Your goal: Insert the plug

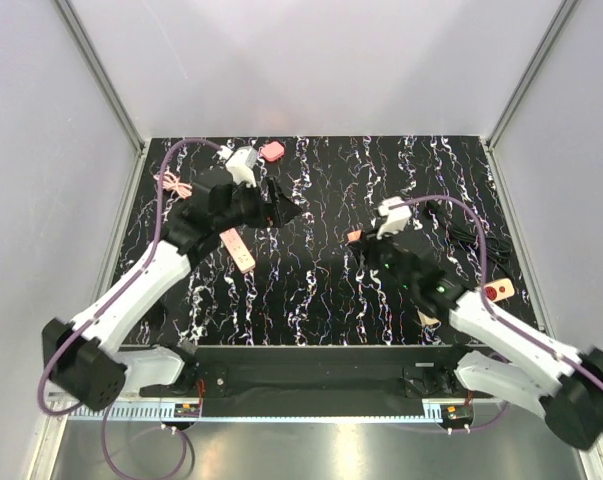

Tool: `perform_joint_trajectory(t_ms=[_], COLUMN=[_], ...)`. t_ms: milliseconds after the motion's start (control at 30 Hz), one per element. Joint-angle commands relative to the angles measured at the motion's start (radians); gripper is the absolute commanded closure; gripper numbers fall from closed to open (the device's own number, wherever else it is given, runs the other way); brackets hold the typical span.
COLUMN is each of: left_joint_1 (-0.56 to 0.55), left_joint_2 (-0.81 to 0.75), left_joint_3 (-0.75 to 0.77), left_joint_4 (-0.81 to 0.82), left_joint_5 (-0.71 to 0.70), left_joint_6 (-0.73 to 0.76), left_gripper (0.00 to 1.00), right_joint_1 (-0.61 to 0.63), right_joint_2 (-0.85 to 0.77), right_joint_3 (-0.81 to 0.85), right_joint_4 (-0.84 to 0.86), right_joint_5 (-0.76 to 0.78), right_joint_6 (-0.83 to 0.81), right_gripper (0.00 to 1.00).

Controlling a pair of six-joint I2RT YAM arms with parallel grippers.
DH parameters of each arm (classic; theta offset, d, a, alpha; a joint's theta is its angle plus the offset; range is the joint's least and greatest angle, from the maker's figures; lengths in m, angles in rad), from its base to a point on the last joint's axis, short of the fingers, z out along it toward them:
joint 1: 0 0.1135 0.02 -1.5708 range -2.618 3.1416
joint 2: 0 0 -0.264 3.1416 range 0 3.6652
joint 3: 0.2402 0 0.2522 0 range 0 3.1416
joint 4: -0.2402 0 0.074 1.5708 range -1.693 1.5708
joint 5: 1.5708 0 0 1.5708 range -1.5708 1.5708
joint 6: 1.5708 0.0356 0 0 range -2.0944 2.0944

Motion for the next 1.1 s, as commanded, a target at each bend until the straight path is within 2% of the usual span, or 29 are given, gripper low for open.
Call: perform_joint_trajectory(t_ms=[0, 100, 367, 500, 633, 1000, 1067], left_joint_1=[0.047, 0.047, 0.036, 0.021, 0.016, 0.008, 0.007], left_joint_2=[0.1, 0.197, 0.206, 0.241, 0.284, 0.345, 0.353], left_joint_3=[0.013, 0.058, 0.039, 0.041, 0.056, 0.049, 0.049], left_joint_4=[0.155, 0.178, 0.2, 0.197, 0.155, 0.18, 0.186], left_joint_5=[0.517, 0.669, 0.669, 0.692, 0.692, 0.732, 0.75], left_joint_6=[-0.149, -0.166, -0.129, -0.131, -0.123, -0.172, -0.178], left_gripper=[0.15, 0.2, 0.18, 0.18, 0.19, 0.19, 0.21], right_joint_1=[0.006, 0.004, 0.013, 0.032, 0.04, 0.061, 0.066], right_joint_2=[-0.131, -0.173, -0.118, -0.064, -0.067, -0.055, -0.05], right_joint_3=[-0.048, -0.048, -0.034, 0.001, 0.018, 0.055, 0.056], right_joint_4=[0.104, 0.084, 0.147, 0.162, 0.172, 0.164, 0.167], right_joint_5=[-0.118, -0.154, -0.281, -0.283, -0.283, -0.321, -0.306], right_joint_6=[0.003, -0.011, 0.026, 0.029, 0.028, 0.046, 0.046], right_gripper=[0.91, 0.92, 0.93, 0.95, 0.95, 0.94, 0.94])
